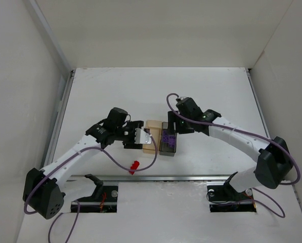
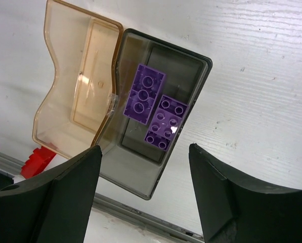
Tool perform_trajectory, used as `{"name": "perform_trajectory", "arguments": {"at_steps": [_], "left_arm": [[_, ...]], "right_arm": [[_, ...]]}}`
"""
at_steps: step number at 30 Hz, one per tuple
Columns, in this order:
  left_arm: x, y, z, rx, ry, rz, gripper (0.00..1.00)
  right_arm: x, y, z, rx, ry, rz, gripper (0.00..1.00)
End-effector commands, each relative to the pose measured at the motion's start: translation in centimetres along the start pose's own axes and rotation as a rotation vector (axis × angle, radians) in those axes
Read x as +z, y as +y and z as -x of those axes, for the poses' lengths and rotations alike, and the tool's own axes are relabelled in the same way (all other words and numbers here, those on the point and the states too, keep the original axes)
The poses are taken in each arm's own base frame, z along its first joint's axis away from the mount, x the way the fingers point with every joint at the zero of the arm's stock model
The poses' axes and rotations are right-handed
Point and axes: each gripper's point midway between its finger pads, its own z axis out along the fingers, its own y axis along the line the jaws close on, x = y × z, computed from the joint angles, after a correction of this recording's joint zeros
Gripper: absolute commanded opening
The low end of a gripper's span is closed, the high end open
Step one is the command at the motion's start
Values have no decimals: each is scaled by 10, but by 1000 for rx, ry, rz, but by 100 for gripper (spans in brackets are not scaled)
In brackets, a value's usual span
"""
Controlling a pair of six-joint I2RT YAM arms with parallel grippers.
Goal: Sort the legos into containers by color
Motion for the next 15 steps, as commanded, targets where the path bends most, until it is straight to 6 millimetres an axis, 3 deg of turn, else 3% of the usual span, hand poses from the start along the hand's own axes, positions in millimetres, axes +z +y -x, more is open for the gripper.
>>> {"name": "perform_trajectory", "arguments": {"at_steps": [1, 5, 6, 9, 10, 14, 15], "left_arm": [[8, 13, 33, -44, -151, 9, 8], [27, 22, 31, -50, -151, -25, 19], [33, 21, 24, -64, -129, -38, 31], [35, 32, 26, -34, -139, -1, 57], [35, 38, 28, -49, -145, 25, 71], [26, 59, 45, -92, -177, 80, 90], [23, 56, 46, -111, -172, 72, 100]], "right_arm": [[-11, 2, 7, 11, -51, 3, 75], [-16, -3, 5, 11, -53, -17, 75], [-19, -3, 8, 12, -69, -17, 75], [-24, -7, 6, 13, -82, -20, 75], [-27, -6, 8, 14, -92, -14, 75], [-27, -9, 3, 13, -85, -18, 75], [-30, -8, 5, 24, -95, -12, 75]]}}
